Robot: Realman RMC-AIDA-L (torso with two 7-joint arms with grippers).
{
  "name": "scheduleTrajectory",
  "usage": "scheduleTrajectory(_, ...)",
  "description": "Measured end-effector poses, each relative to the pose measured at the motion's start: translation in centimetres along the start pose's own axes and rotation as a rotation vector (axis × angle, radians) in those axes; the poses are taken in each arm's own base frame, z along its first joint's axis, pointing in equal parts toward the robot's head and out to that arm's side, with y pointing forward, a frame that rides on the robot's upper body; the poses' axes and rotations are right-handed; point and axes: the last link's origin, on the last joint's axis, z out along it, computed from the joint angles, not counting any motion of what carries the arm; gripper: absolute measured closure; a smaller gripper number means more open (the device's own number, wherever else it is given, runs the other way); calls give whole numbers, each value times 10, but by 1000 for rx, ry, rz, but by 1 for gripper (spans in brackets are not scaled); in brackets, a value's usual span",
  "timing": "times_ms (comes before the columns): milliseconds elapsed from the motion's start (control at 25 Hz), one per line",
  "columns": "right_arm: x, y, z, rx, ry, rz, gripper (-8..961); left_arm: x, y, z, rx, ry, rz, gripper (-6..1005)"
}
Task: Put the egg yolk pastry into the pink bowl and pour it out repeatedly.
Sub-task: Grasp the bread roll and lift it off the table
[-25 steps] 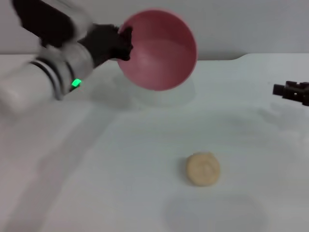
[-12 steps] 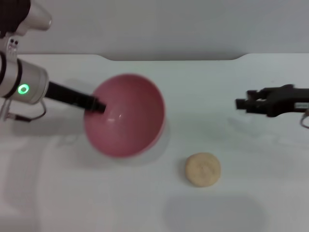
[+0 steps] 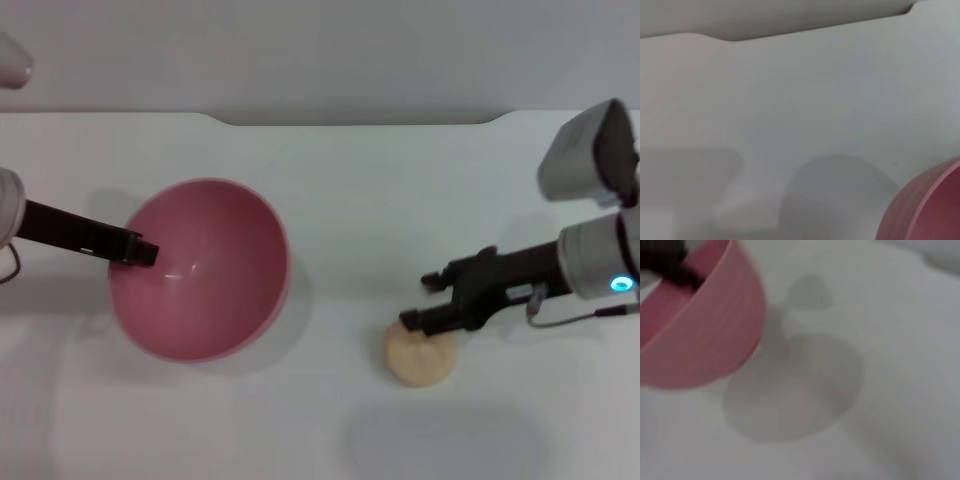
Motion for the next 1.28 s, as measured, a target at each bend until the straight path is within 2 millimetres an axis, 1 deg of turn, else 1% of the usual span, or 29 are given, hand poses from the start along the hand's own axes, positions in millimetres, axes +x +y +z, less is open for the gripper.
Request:
scheduleTrajectory(80, 2, 5, 6, -19, 21, -8, 384, -2, -1, -3, 8, 7, -3, 999)
scheduleTrajectory(200, 7, 9, 14, -38, 51, 3, 297, -3, 0, -3, 8, 4, -5, 999)
scheduleTrajectory(440, 12, 12, 18, -52, 65, 33, 337, -1, 7, 4, 1, -17, 31, 1000)
scheduleTrajectory(760, 13, 10, 14, -50, 64, 59, 390, 2, 10, 4, 1, -13, 49, 1000)
scheduleTrajectory(920, 13, 9, 13, -47, 61, 67, 493, 4, 9, 6, 0, -10, 47, 1000)
scheduleTrajectory(960, 13, 8, 11, -42, 55, 71, 519, 4, 9, 6, 0, -9, 48, 1000)
scheduleTrajectory(1080, 10, 4, 2, -30, 22, 100, 550, 7, 12, 10, -4, -16, 60, 999)
scheduleTrajectory(1160, 9, -1, -12, -18, -26, 126, 571, 9, 17, 17, -14, -32, 75, 999)
scheduleTrajectory(1280, 5, -9, -39, 15, -103, 134, 596, 13, 26, 31, -33, -70, 104, 999)
